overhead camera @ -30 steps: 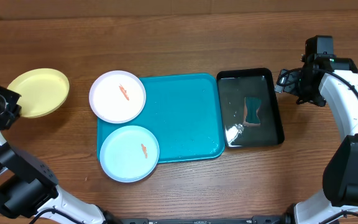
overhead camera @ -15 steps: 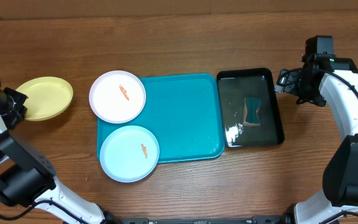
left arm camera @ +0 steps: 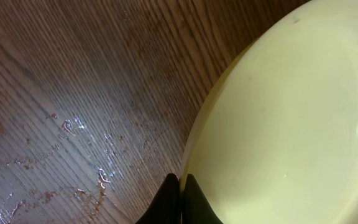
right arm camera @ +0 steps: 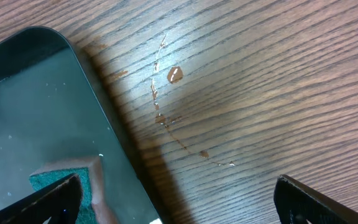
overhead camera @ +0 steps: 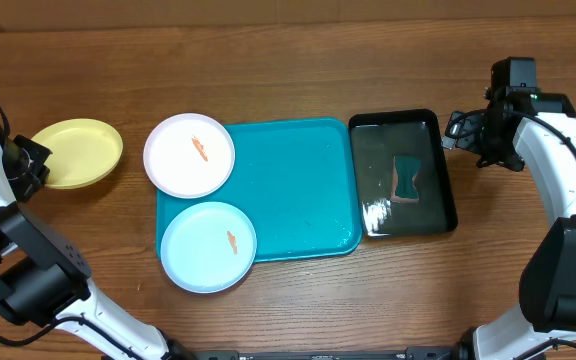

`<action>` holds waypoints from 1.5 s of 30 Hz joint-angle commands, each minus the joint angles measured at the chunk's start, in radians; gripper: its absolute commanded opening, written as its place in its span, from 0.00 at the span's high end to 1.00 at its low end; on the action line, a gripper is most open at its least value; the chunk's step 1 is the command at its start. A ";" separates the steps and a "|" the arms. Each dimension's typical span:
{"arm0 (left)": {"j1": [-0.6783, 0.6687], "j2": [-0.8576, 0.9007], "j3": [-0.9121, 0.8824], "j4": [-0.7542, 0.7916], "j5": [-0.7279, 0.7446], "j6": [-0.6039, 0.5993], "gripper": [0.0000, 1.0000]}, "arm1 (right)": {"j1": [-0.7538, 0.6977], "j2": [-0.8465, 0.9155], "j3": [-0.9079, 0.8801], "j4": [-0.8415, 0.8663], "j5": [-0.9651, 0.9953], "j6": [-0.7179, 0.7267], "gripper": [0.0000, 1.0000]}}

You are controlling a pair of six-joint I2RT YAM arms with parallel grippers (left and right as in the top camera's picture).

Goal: Clean dirty plates on tray and stack at the side
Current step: 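Move the left gripper to the white plate's rim beside the tray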

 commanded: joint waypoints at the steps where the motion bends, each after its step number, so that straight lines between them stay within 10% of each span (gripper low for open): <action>1: -0.020 0.052 0.024 0.007 -0.013 0.034 0.96 | 0.001 -0.010 0.011 0.003 -0.005 0.004 0.00; 10: -0.029 0.092 0.024 0.034 -0.004 0.062 0.91 | 0.001 -0.010 0.011 0.003 -0.004 0.004 0.00; 17: -0.031 0.092 0.024 0.026 0.084 0.147 0.47 | 0.001 -0.010 0.011 0.003 -0.004 0.004 0.00; 23: -0.041 0.078 0.042 0.011 0.396 0.336 0.59 | 0.001 -0.010 0.011 0.003 -0.005 0.004 0.00; 32: -0.149 -0.066 0.090 -0.010 0.427 0.347 0.59 | 0.001 -0.010 0.011 0.003 -0.005 0.004 0.00; 45: -0.457 -0.079 0.085 -0.070 0.005 0.352 0.62 | 0.001 -0.010 0.011 0.003 -0.005 0.004 0.00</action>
